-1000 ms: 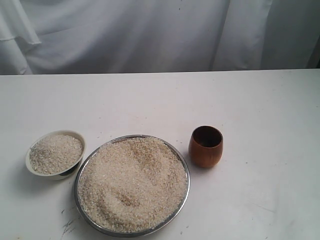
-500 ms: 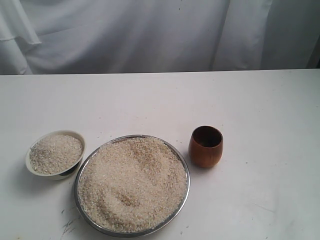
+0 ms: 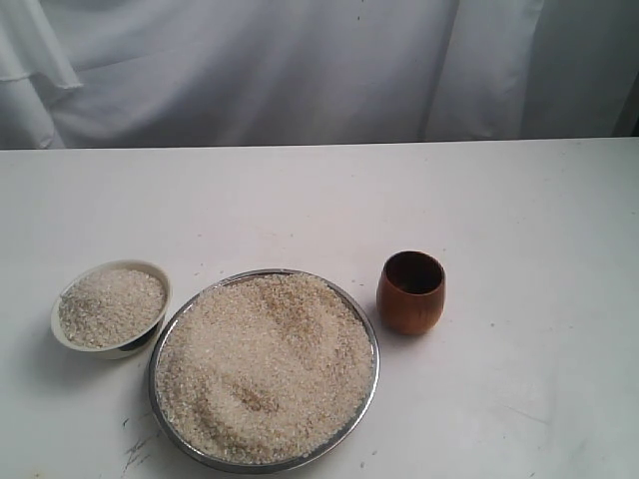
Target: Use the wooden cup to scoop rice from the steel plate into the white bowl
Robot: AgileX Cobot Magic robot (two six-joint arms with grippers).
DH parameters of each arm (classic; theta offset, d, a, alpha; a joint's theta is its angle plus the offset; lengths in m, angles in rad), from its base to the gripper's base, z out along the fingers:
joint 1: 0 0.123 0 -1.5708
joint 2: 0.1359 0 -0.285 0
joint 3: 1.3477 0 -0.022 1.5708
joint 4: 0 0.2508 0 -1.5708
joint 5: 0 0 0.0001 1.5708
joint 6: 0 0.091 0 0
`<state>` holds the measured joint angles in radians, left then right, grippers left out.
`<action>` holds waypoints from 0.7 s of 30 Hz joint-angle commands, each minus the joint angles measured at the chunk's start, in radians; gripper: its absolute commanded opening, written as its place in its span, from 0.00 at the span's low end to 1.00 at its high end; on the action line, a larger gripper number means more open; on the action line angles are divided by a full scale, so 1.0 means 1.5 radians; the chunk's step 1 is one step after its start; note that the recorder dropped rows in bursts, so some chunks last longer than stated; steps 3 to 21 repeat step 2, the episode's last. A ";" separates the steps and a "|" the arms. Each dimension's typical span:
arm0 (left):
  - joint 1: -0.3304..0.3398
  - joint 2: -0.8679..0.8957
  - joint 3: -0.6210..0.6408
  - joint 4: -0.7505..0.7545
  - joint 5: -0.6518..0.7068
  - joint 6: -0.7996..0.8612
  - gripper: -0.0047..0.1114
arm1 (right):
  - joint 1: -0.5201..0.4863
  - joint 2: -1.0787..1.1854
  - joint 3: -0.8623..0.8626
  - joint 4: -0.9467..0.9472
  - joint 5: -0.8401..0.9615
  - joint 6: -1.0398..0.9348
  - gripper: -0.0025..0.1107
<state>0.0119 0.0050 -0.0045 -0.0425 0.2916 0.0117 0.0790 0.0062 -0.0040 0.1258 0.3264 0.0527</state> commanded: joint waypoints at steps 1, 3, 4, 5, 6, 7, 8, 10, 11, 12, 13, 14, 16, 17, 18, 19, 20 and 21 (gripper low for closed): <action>-0.001 -0.003 0.003 0.000 -0.004 -0.002 0.04 | -0.006 -0.004 0.003 0.001 0.000 -0.001 0.02; -0.001 -0.003 0.003 0.000 -0.004 -0.002 0.04 | -0.006 -0.004 0.003 0.001 0.000 -0.001 0.02; -0.001 -0.003 0.003 0.000 -0.004 -0.002 0.04 | -0.006 -0.004 0.003 0.001 0.000 -0.001 0.02; -0.001 -0.003 0.003 0.000 -0.004 -0.002 0.04 | -0.006 -0.004 0.003 0.001 0.000 -0.001 0.02; -0.001 -0.003 0.003 0.000 -0.004 -0.002 0.04 | -0.006 -0.004 0.003 0.001 0.000 -0.001 0.02; -0.001 -0.003 0.003 0.000 -0.004 -0.002 0.04 | -0.006 -0.004 0.003 0.001 0.000 -0.001 0.02; -0.001 -0.003 0.003 0.000 -0.004 -0.002 0.04 | -0.006 -0.004 0.003 0.001 0.000 -0.001 0.02; -0.001 -0.003 0.003 0.000 -0.004 -0.002 0.04 | -0.006 -0.004 0.003 0.001 0.000 -0.001 0.02; -0.001 -0.003 0.003 0.000 -0.004 -0.002 0.04 | -0.006 -0.004 0.003 0.001 0.000 -0.001 0.02; -0.001 -0.003 0.003 0.000 -0.004 -0.002 0.04 | -0.006 -0.004 0.003 0.001 0.000 -0.001 0.02; -0.001 -0.003 0.003 0.000 -0.004 -0.002 0.04 | -0.006 -0.004 0.003 0.001 0.000 -0.001 0.02; -0.001 -0.003 0.003 0.000 -0.004 -0.002 0.04 | -0.006 -0.004 0.003 0.001 0.000 -0.001 0.02; -0.001 -0.003 0.003 0.000 -0.004 -0.002 0.04 | -0.006 -0.004 0.003 0.001 0.000 -0.001 0.02; -0.001 -0.003 0.003 0.000 -0.004 -0.002 0.04 | -0.006 -0.004 0.003 0.001 0.000 -0.001 0.02; -0.001 -0.003 0.003 0.000 -0.004 -0.002 0.04 | -0.006 -0.004 0.003 0.001 0.000 -0.001 0.02; -0.001 -0.003 0.003 0.000 -0.004 -0.002 0.04 | -0.006 -0.004 0.003 0.001 0.000 -0.001 0.02; -0.001 -0.003 0.003 0.000 -0.004 -0.002 0.04 | -0.006 -0.004 0.003 0.001 0.000 -0.001 0.02; -0.001 -0.003 0.003 0.000 -0.004 -0.002 0.04 | -0.006 -0.004 0.003 0.001 0.000 -0.001 0.02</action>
